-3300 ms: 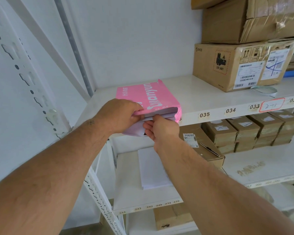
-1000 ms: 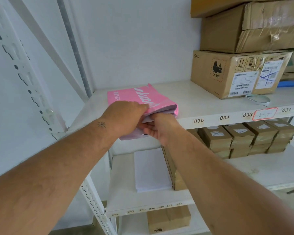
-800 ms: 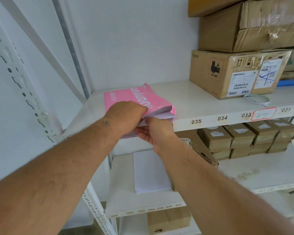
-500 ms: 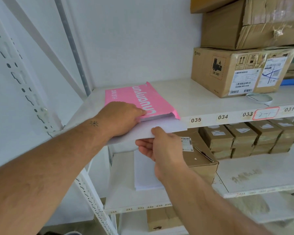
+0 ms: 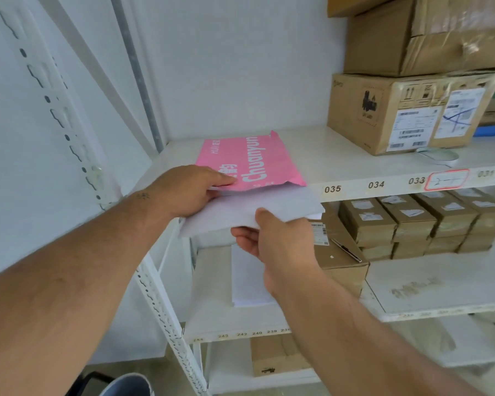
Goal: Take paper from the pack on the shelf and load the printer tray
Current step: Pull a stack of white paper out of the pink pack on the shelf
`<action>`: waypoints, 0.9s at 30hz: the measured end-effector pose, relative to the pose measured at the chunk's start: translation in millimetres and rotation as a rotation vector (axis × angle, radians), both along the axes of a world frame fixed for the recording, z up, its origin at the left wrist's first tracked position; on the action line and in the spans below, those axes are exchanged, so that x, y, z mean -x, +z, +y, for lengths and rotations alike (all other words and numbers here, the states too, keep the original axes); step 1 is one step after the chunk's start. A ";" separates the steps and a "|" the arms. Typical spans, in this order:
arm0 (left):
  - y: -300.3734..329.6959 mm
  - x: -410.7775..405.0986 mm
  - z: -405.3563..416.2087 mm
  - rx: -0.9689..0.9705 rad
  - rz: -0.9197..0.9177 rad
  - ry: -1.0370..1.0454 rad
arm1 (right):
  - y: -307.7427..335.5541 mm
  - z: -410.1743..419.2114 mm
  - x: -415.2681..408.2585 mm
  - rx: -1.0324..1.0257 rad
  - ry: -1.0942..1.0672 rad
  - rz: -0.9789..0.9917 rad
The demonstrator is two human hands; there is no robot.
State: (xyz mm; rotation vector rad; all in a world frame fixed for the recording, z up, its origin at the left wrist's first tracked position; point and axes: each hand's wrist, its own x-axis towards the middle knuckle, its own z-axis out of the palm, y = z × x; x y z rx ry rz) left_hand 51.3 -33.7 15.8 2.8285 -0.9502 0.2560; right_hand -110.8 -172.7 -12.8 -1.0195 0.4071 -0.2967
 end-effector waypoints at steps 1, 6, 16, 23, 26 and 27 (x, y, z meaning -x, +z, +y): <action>1.0 -0.2 0.4 0.004 -0.002 -0.007 | 1.2 2.2 9.2 0.002 0.007 -0.008; 11.9 4.4 -1.7 -0.092 -0.076 0.007 | 6.5 13.0 30.9 0.064 0.017 0.006; 9.7 7.8 -34.7 -0.285 -0.336 -0.052 | 0.9 14.7 14.8 0.084 -0.178 0.053; 3.8 -12.3 -54.2 -0.265 -0.352 0.021 | 4.0 -7.9 -2.1 0.052 -0.211 0.070; 2.9 -17.9 -54.8 -0.253 -0.347 0.032 | 5.6 -3.6 5.9 0.075 -0.177 0.039; 2.8 -18.5 -55.2 -0.248 -0.343 0.030 | 5.6 -1.3 11.1 0.076 -0.173 0.026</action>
